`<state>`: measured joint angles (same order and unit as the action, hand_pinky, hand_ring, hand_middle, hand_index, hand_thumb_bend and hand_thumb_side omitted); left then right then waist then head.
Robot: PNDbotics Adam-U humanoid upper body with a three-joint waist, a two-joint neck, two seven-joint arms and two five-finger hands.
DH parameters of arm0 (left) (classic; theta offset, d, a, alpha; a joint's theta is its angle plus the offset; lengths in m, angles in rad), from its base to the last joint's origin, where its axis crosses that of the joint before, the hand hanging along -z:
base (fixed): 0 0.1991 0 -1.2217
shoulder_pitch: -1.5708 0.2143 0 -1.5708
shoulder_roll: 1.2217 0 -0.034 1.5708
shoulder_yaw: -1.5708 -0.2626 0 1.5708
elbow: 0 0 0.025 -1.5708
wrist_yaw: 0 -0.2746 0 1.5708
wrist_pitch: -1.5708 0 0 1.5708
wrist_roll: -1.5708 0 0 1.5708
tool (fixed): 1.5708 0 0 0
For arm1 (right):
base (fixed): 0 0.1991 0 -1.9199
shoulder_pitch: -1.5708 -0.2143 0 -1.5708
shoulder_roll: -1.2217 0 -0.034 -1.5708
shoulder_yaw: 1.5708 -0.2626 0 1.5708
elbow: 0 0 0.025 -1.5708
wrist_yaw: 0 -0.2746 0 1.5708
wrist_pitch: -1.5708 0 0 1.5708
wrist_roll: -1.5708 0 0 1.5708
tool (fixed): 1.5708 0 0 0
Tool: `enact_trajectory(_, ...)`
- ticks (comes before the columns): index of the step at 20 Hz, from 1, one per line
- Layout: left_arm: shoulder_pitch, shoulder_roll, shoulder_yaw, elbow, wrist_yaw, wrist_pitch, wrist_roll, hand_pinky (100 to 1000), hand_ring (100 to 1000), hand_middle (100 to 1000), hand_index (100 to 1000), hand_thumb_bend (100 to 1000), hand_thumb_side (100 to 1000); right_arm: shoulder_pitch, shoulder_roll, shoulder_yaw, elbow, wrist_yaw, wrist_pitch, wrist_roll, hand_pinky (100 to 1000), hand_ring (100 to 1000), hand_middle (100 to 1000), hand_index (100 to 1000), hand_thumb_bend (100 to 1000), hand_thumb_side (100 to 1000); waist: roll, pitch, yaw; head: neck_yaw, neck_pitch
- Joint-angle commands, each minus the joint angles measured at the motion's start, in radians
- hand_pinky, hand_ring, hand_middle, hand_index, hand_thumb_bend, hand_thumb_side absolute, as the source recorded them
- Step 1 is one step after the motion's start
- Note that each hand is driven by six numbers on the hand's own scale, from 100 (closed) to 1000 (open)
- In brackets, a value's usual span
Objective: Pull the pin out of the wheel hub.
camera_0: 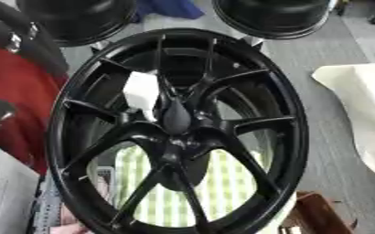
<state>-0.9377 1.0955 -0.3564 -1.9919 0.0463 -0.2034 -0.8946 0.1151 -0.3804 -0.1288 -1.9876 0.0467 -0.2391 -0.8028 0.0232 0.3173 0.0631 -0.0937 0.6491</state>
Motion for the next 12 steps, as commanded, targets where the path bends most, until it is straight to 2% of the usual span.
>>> enact_trajectory(1, -0.042, -0.009, -0.024, -0.008, 0.024, 0.025, -0.012, 904, 825, 786, 878, 100, 562, 0.0, -0.026, -0.001, -0.012, 0.006, 0.001, 0.002, 534, 613, 553, 562, 251, 312, 0.001, -0.028, 0.003, -0.003, -0.007)
enact_trajectory(6, -0.087, -0.044, -0.03, -0.008, 0.065, 0.147, 0.004, 907, 810, 763, 881, 100, 554, -0.003, -0.025, 0.0, -0.012, 0.001, 0.003, 0.002, 534, 613, 554, 562, 250, 312, 0.004, -0.029, 0.005, -0.003, -0.004)
enact_trajectory(12, -0.138, -0.105, -0.096, -0.008, 0.028, 0.312, 0.064, 915, 809, 744, 889, 124, 595, -0.007, -0.029, 0.0, -0.012, -0.011, 0.004, 0.005, 534, 613, 554, 562, 250, 313, 0.008, -0.034, 0.001, 0.003, 0.002)
